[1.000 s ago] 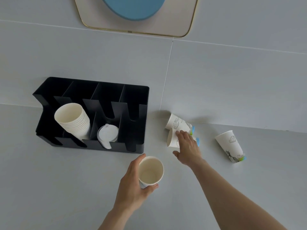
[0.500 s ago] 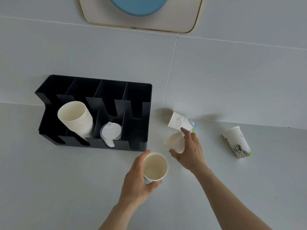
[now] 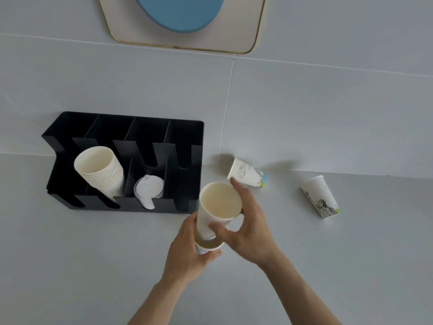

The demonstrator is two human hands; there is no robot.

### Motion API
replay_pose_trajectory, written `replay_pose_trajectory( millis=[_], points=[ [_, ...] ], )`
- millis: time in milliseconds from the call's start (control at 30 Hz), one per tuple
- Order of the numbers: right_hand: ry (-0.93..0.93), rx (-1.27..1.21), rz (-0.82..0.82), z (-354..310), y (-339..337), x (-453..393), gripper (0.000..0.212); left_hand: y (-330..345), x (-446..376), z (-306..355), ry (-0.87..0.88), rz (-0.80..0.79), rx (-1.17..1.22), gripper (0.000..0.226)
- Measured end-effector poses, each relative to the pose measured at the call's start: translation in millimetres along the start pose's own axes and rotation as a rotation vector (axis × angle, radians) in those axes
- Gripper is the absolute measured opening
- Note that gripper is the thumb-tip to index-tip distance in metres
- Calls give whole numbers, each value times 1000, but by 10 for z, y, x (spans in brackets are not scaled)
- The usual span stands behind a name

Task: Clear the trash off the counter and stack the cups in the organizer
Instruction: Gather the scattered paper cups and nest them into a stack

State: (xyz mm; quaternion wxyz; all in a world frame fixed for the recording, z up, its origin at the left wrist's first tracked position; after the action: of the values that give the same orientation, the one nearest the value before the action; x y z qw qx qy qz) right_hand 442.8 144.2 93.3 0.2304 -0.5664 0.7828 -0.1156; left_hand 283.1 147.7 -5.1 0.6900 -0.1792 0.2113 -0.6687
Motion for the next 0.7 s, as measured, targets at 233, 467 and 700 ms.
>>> replay_pose_trajectory(
  millis=[233, 467, 700],
  points=[
    [-88, 283, -225, 307, 333, 300, 105, -69, 7, 31, 1, 5, 19, 113],
    [-69, 339, -251, 450, 383, 303, 90, -23, 17, -23, 23, -4, -24, 103],
    [14, 265, -152, 596, 155, -227, 76, -7, -39, -64, 8, 17, 13, 95]
  ],
)
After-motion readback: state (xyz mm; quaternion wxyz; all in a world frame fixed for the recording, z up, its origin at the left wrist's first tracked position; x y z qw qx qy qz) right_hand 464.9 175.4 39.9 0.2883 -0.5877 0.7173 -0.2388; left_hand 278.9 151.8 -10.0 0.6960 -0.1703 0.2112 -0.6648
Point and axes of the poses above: each hand's wrist, its own x-axis away from the middle knuckle, its own y-axis out of the palm, z = x × y, the point moved 10 cm from there along -x, towards the middle knuckle, and after that the axes turned 14 degrees about z, right-handed, at the moved point
